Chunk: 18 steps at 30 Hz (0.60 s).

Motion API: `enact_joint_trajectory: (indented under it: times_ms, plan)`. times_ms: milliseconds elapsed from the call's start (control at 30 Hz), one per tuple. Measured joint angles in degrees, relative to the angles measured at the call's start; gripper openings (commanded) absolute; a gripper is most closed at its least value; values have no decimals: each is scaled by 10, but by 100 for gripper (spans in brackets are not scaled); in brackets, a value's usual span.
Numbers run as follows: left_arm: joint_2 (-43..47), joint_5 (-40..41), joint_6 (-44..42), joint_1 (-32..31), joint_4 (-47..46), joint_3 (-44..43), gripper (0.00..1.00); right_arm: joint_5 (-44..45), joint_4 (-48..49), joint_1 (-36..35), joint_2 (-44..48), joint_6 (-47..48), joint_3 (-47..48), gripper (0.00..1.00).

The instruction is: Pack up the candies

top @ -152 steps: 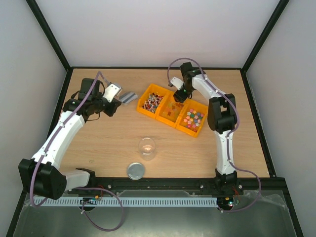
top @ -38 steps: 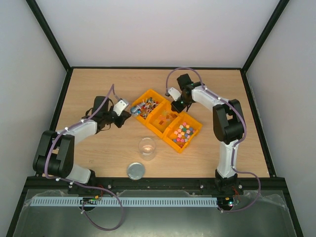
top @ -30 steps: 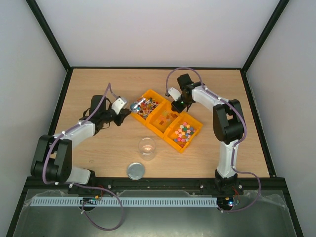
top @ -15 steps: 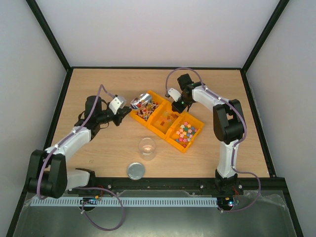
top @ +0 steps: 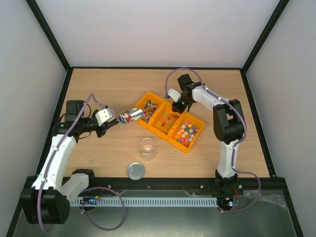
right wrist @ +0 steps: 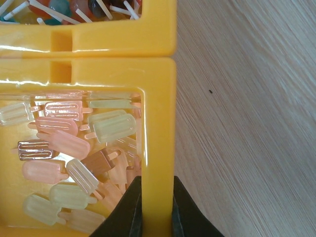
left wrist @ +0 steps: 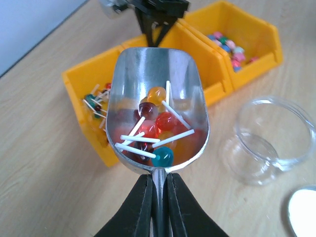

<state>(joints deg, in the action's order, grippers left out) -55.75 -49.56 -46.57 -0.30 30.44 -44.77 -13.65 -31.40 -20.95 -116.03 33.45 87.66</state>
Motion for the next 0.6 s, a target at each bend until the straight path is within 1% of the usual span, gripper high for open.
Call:
enact_joint_trajectory:
  times_ms: [167, 267, 400, 600]
  plan:
    - [19, -6, -139, 21, 160, -21, 2, 0, -1, 0, 0, 11, 0, 9]
    - [29, -5, -201, 30, 230, -22, 2, 1, -1, 0, 0, 13, 0, 9]
    - [39, -5, -259, 32, 293, -22, 2, 2, 0, 0, 1, 15, -2, 9]
    - [48, 1, -323, 32, 352, -24, 2, 4, 1, 1, 7, 21, -9, 8]
